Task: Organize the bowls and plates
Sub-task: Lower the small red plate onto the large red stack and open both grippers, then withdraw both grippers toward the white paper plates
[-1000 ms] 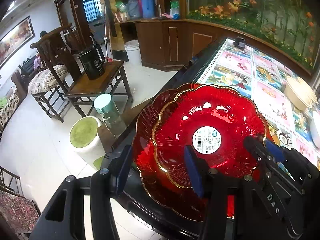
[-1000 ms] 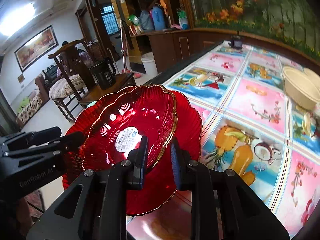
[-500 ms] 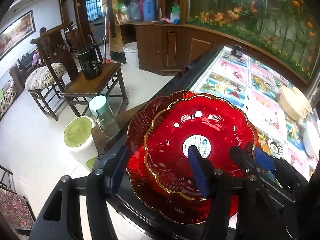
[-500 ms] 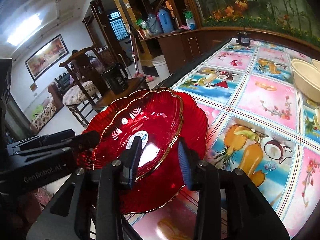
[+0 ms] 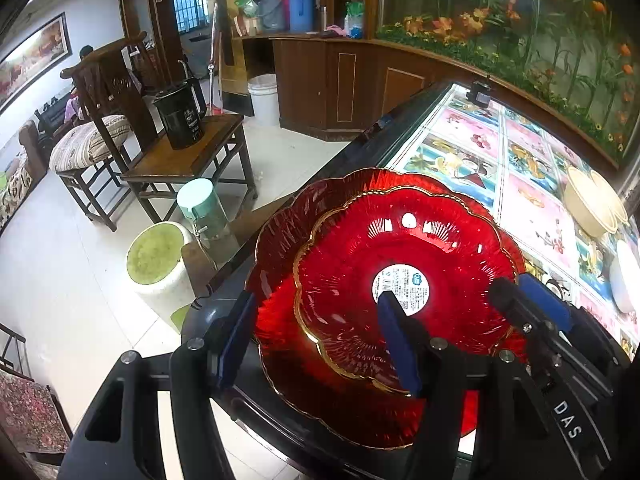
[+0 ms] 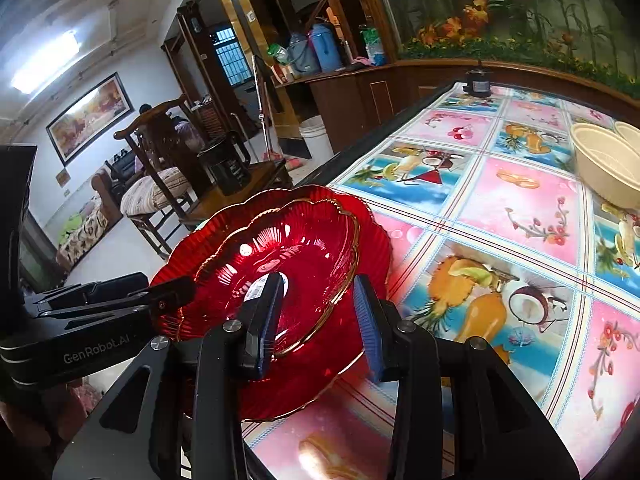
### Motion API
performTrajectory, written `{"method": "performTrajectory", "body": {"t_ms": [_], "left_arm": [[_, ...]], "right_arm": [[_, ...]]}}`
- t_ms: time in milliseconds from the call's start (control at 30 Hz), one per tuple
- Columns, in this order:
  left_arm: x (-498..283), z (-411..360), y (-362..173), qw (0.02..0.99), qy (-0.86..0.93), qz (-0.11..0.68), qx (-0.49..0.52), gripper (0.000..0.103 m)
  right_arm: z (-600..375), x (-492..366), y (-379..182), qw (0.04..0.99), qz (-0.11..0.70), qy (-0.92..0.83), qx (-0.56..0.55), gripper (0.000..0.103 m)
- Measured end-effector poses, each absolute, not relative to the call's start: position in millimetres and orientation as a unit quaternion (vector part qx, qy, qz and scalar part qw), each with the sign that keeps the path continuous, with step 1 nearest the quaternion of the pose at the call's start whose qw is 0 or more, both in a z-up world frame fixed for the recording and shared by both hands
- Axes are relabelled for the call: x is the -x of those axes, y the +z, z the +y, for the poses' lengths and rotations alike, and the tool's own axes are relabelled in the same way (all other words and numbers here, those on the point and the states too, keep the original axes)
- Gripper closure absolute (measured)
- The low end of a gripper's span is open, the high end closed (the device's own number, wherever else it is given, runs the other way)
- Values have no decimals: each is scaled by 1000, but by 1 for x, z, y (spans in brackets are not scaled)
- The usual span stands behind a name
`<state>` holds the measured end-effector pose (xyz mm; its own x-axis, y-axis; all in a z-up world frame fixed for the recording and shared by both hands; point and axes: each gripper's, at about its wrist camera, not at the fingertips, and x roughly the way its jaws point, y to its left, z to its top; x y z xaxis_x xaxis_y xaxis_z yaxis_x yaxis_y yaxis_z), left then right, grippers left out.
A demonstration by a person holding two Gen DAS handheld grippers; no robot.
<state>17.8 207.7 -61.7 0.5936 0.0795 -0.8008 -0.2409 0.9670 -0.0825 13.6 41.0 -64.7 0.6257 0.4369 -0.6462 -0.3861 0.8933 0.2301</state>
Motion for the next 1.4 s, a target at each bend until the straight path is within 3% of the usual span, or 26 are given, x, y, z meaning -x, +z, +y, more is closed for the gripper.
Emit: {"method": "performTrajectory", "body": {"t_ms": [333,467,867,1400], "left_arm": [[-17,212,-62,887,90,443,98,41],[-17,212,-62,886,89,444,97,41],[-17,196,-47,897,83,427,80,41],[-26,112,-3,930,28,367,11,34]], "right_arm": [[35,-12,-59,909,352,221,-38,65],[31,-10,-56,911,344,221,-48,54],[20,-9,-52,914,337,218,-58,54],[-58,-7,-27,934,296,170,-105,54]]}}
